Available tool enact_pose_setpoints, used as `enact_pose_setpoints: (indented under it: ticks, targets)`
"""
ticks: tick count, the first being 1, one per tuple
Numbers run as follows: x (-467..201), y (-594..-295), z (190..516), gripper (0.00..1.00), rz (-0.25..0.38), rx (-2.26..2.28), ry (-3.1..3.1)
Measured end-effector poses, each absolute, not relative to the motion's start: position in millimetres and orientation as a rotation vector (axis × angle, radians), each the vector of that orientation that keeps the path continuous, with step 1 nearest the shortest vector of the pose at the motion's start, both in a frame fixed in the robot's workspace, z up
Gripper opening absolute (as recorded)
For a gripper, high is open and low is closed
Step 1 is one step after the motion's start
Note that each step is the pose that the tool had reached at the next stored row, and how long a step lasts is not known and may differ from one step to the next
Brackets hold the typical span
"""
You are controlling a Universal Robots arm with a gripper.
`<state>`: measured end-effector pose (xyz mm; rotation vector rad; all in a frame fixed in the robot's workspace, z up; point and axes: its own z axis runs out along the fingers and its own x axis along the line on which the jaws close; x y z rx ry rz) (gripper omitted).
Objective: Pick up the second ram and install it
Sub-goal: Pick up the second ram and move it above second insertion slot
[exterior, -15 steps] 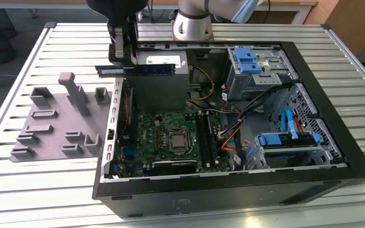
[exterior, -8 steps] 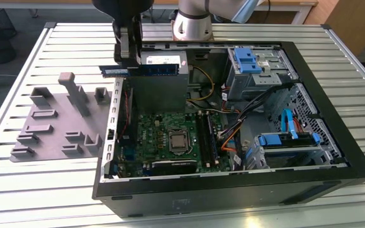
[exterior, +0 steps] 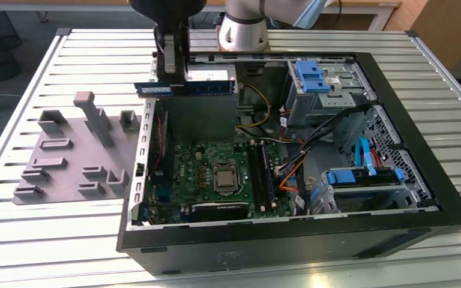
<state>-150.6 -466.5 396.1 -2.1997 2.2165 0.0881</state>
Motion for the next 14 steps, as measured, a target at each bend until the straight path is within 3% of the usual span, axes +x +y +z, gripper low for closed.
enact_pose_setpoints:
  ticks: [14]
  targets:
    - [-132.2, -466.5, 396.1, 0.14, 0.088, -2.2, 2.217]
